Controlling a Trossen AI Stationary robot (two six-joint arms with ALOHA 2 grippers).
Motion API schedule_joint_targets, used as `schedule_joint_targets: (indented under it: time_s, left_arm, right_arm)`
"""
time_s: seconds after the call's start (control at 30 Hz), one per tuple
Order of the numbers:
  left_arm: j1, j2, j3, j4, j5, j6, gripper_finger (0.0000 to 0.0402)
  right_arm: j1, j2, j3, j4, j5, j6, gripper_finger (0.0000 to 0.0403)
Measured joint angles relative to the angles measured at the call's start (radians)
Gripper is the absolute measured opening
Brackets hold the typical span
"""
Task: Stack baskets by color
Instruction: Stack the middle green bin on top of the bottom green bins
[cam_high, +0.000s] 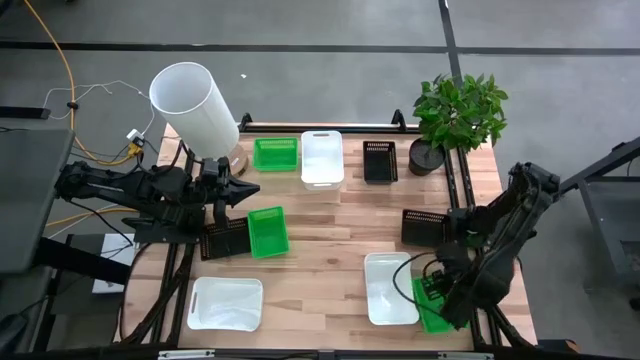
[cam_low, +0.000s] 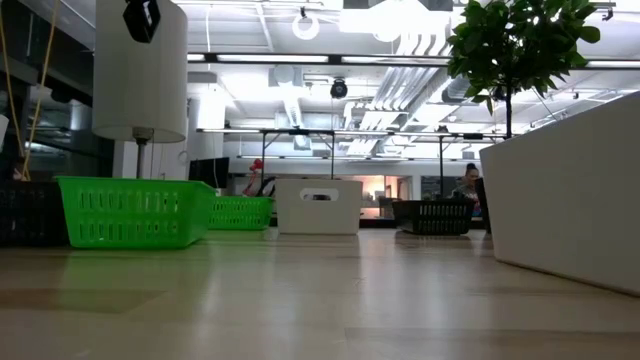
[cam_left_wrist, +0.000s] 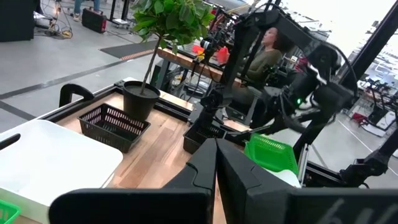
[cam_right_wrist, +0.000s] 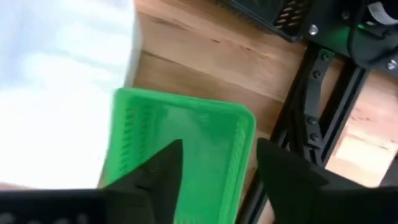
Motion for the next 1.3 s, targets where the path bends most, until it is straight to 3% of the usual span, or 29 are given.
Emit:
schedule_joint_targets:
  time_s: [0.17, 0.3, 0.47, 0.63, 0.83, 1.0, 1.1, 1.3]
  left_arm:
    - [0.000, 0.000, 0.000, 0.000, 0.000, 0.000, 0.0001]
    - [0.000, 0.000, 0.000, -0.001, 0.000, 0.000, 0.0000]
    - [0.000, 0.000, 0.000, -0.001, 0.000, 0.000, 0.0000]
    - [0.000, 0.000, 0.000, 0.000, 0.000, 0.000, 0.0000]
    - [0.000, 0.000, 0.000, 0.000, 0.002, 0.010, 0.0000]
    - [0.000, 0.000, 0.000, 0.000, 0.002, 0.053, 0.0000]
    - [0.000, 0.000, 0.000, 0.000, 0.001, 0.053, 0.0000]
    - [0.000, 0.000, 0.000, 0.000, 0.002, 0.061, 0.0000]
  right_arm:
    - [0.004, -0.144, 0.000, 0.035, 0.089, -0.047, 0.0229]
    - [0.004, -0.215, 0.000, 0.060, 0.122, -0.131, 0.0228]
    - [-0.034, -0.232, -0.004, 0.151, 0.243, -0.247, 0.0216]
    - [-0.157, -0.232, -0.152, 0.522, 0.255, -0.489, 0.0198]
    - [-0.381, -0.232, -0.391, 1.190, 0.241, -0.892, 0.0190]
    - [-0.566, -0.232, -0.478, 1.629, 0.247, -1.166, 0.0190]
    - [-0.630, -0.233, -0.459, 1.743, 0.226, -1.336, 0.0190]
    - [-0.674, -0.233, -0.343, 1.701, 0.263, -1.711, 0.0191]
